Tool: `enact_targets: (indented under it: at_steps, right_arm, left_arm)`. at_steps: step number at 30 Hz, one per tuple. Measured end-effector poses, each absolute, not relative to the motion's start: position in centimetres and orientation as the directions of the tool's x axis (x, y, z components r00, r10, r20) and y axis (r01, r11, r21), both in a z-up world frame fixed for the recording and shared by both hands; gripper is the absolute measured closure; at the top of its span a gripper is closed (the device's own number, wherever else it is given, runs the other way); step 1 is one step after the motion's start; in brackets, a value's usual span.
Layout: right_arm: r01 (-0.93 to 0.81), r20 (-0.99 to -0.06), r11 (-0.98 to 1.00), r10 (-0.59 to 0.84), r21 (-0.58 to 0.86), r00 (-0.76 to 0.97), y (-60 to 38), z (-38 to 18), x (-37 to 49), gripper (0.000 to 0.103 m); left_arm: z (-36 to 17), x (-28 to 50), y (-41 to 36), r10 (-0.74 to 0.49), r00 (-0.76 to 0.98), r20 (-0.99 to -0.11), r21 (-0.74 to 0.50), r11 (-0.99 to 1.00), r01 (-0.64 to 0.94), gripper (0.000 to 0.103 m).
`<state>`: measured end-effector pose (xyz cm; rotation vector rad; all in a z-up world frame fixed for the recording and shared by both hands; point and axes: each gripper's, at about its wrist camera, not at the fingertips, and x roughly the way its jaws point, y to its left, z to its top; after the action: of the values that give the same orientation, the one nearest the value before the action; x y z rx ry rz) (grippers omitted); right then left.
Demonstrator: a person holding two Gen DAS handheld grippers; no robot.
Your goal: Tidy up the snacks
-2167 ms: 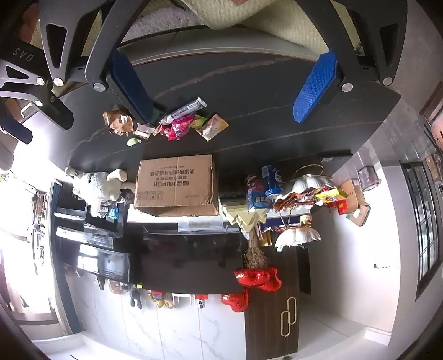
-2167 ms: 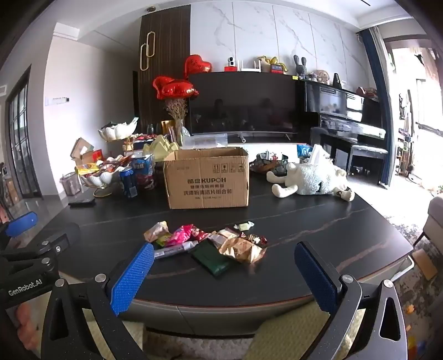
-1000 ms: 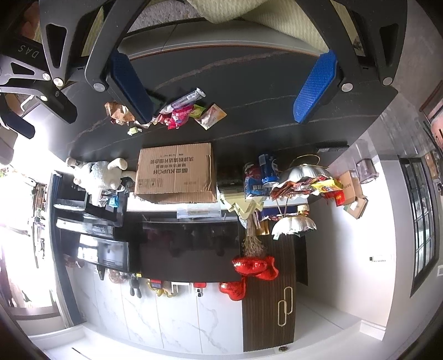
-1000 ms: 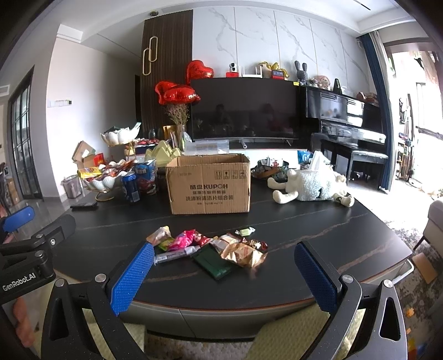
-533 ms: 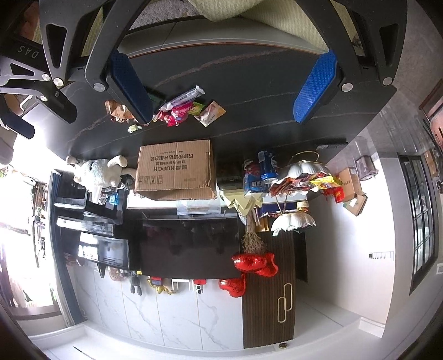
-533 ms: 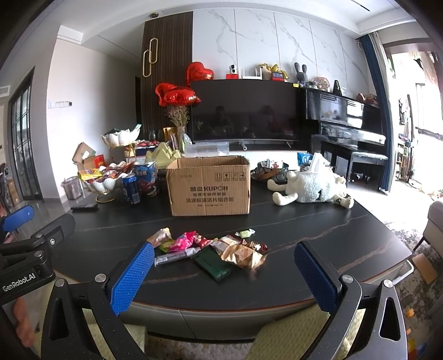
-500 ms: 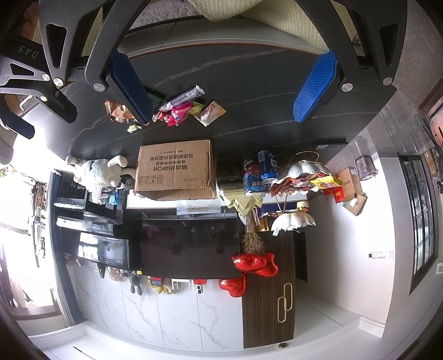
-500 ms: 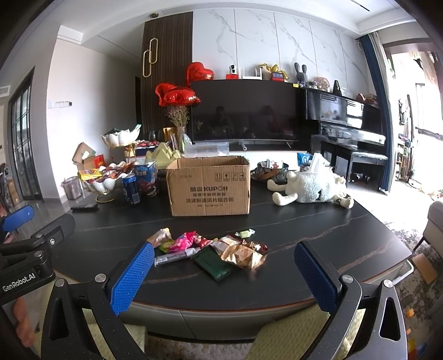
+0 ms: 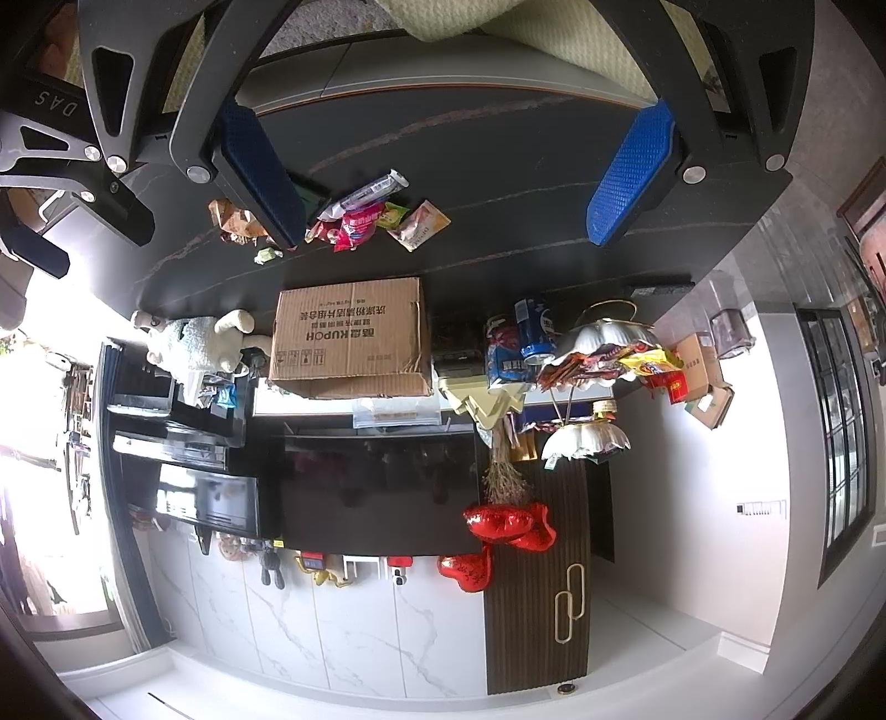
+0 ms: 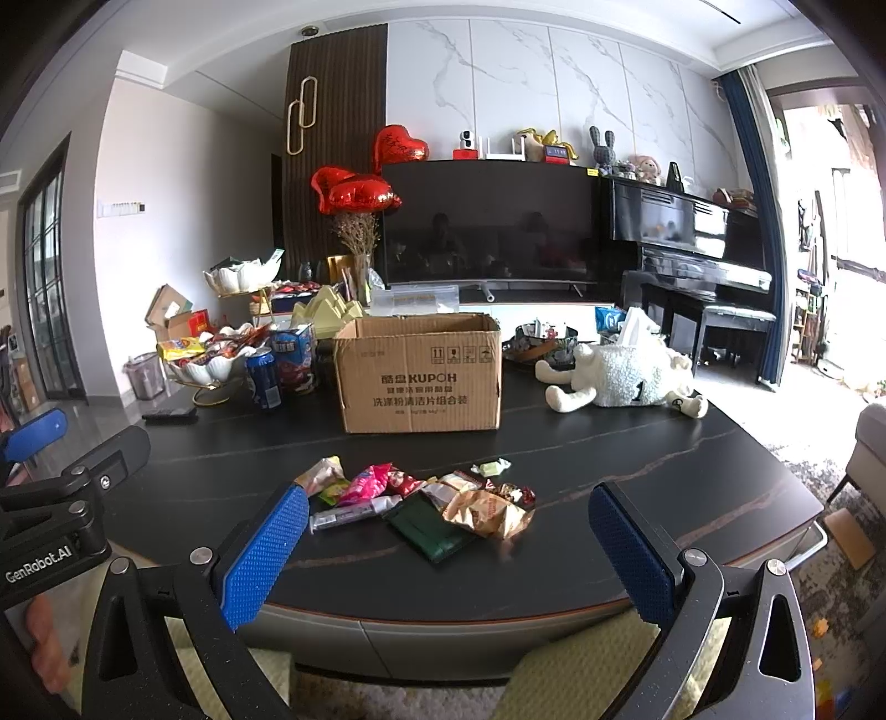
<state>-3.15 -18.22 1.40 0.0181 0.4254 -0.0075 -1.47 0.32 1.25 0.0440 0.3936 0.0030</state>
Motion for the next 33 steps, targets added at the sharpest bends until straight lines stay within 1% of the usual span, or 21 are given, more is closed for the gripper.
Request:
enact_targets:
  at_steps: [20,27,33]
  right_arm:
    - [0.011,-0.411,1.0,-0.003,0.016,0.912,-18.3,1.1,-3.1,0.0]
    - [-0.009,-0.427,1.0,0.014,0.014,0.904,-17.7,1.2,-3.0,0.0]
    - [-0.037,-0.448,0.999,0.032,-0.002,0.893,-17.4,-0.5,-1.8,0.0]
  left_arm:
    - [1.2,-1.5,0.3,0.011,0.923,-0.384,0.044,0.999,0.007,0.0]
    - [1.2,-1.5,0.9,-0.003,0.923,-0.386,0.036,0.999,0.019,0.0]
    - [0.2,-0.4,1.4,-0.037,0.905,-0.424,0.041,0.997,0.06,0.0]
